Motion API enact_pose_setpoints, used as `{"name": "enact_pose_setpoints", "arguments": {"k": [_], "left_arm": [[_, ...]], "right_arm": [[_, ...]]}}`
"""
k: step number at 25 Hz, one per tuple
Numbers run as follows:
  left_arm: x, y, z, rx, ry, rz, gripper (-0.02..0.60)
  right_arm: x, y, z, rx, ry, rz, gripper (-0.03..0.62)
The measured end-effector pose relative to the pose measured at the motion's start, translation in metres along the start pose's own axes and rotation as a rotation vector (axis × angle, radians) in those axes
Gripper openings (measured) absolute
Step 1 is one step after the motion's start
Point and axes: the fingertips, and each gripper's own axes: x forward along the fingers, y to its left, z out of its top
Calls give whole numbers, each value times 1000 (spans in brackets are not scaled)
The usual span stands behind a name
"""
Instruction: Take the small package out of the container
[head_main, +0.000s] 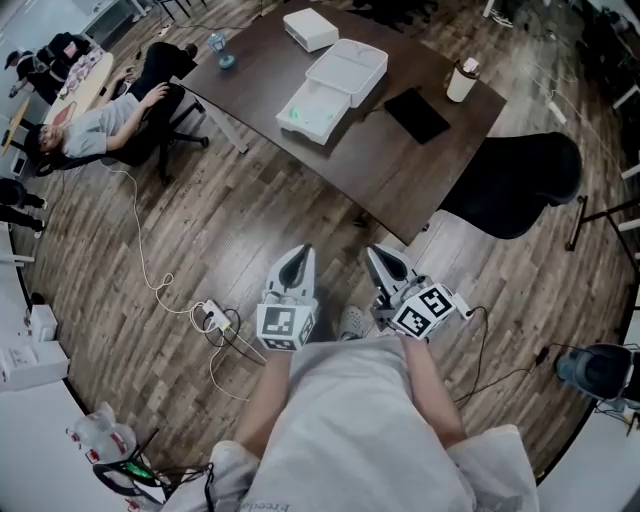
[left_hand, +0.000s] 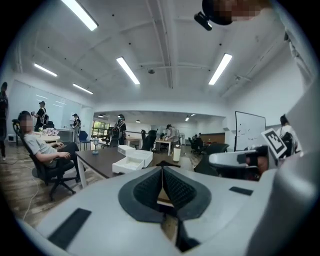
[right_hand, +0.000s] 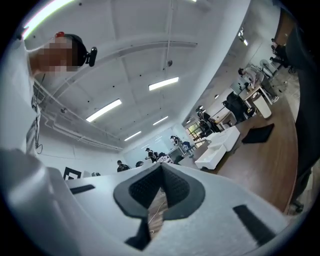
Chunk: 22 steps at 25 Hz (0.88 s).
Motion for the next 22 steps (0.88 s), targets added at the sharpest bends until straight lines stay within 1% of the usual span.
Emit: {"name": "enact_pose_setpoints", "arguments": {"k": [2,3,5,7,9,12,15,19,22], "left_arm": [[12,11,-17,-2,78,25,6],[18,15,-23,-12,105,32,6],[28,28,-27,-31,136,38,6],[38,43,-26,-39,155,40,6],[51,60,-25,-41,175,34,6],[70,85,-25,-58,209,22,6],[90,111,-20,-67,222,1,7],[112,144,-15,-87,231,-36,6],[126,168,-21,-90,251,-62,8]], "right_arm": [[8,-12,-6,42,38,-3,2],[12,-17,-7,58,54,5,2],[24,-22,-11,79,86,33,2],[42,-25,-17,71,137,53,3],[62,-29,-25,46,199,54,3],[91,-43,-35,7,283,22,4],[119,-58,-38,-33,344,-2,5],[155,-79,-38,-125,431,-28,6],[182,-97,-36,-187,489,-42,26]]}}
